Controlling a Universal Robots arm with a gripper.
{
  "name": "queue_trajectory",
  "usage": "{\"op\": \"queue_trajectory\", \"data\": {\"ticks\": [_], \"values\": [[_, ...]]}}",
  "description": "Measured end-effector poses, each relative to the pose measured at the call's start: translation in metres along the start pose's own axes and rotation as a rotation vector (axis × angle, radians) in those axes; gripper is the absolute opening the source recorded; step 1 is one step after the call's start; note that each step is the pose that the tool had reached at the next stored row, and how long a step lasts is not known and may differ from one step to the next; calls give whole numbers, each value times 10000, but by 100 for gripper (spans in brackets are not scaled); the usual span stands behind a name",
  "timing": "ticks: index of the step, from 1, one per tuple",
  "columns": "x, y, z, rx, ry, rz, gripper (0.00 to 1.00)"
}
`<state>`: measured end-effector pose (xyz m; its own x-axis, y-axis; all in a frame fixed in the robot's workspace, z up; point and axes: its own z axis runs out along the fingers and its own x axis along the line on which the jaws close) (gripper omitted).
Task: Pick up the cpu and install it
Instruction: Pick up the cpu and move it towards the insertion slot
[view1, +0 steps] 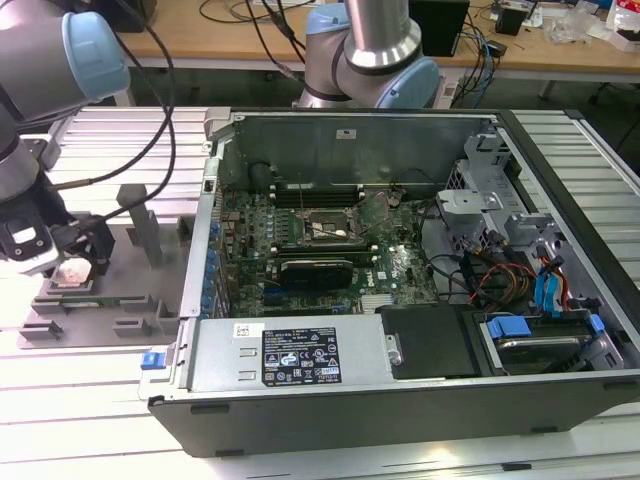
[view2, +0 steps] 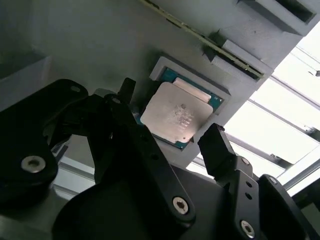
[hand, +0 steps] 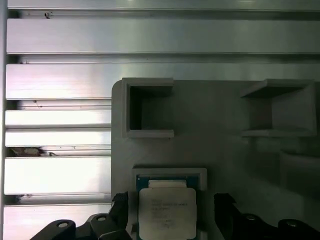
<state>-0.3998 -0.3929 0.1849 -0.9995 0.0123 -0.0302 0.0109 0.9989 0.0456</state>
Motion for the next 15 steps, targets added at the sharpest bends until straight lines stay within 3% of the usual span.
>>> {"op": "queue_trajectory", "data": {"ticks": [5,6,7,9,15], "values": [[0,0,1,0,-1,0,78],[0,1,2,-1,-1,1,70],[0,1,2,0,-1,0,70],[0,1,2,0,0,1,55],[-1,2,-5,-4,-6,0,55]]}}
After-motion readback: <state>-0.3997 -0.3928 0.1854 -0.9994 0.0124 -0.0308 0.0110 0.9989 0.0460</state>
